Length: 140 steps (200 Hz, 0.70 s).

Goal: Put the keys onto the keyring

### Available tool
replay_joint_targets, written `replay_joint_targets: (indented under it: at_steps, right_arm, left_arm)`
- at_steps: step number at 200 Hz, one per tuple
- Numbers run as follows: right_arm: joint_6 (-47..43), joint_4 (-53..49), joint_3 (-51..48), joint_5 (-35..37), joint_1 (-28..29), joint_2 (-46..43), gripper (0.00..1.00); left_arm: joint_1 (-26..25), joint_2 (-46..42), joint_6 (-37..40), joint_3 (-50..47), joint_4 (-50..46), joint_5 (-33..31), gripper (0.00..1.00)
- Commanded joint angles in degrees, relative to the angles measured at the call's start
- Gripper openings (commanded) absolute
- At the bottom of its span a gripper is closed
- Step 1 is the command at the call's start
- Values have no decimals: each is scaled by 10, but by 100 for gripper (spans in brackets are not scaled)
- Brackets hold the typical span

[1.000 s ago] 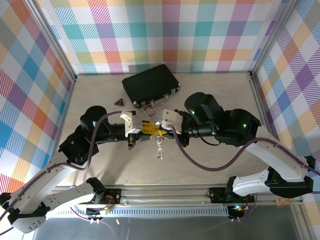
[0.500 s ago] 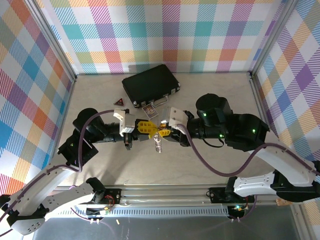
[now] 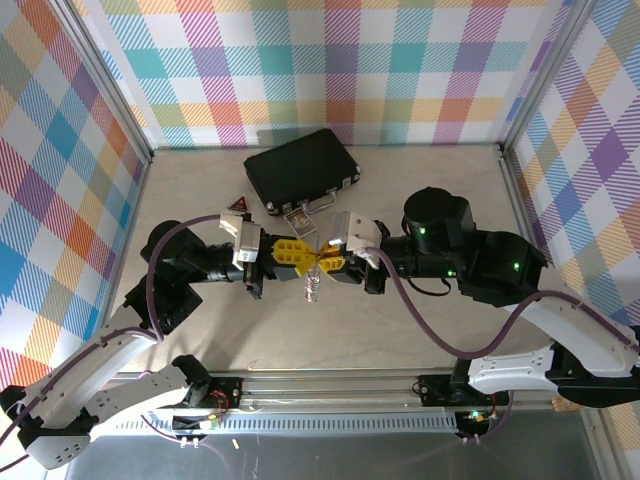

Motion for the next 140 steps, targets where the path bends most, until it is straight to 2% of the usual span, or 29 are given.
replay_joint_targets:
  at_steps: [1, 39, 81, 104, 140]
  right_arm:
    - [10, 12, -7, -17, 2, -4, 17]
    - [8, 6, -8, -12, 2, -5, 16]
    - [7, -2, -6, -8, 2, -2, 7]
    - [7, -7, -4, -5, 2, 3, 7]
    - [8, -7, -4, -13, 2, 1, 12]
  left_arm:
    - [-6, -1, -23, -6, 65, 21, 0]
    - [-5, -7, -24, -10, 69, 11, 0]
    - [-6, -11, -31, -13, 82, 11, 0]
    - [-6, -14, -37, -13, 88, 11, 0]
    - [-5, -16, -42, -16, 95, 11, 0]
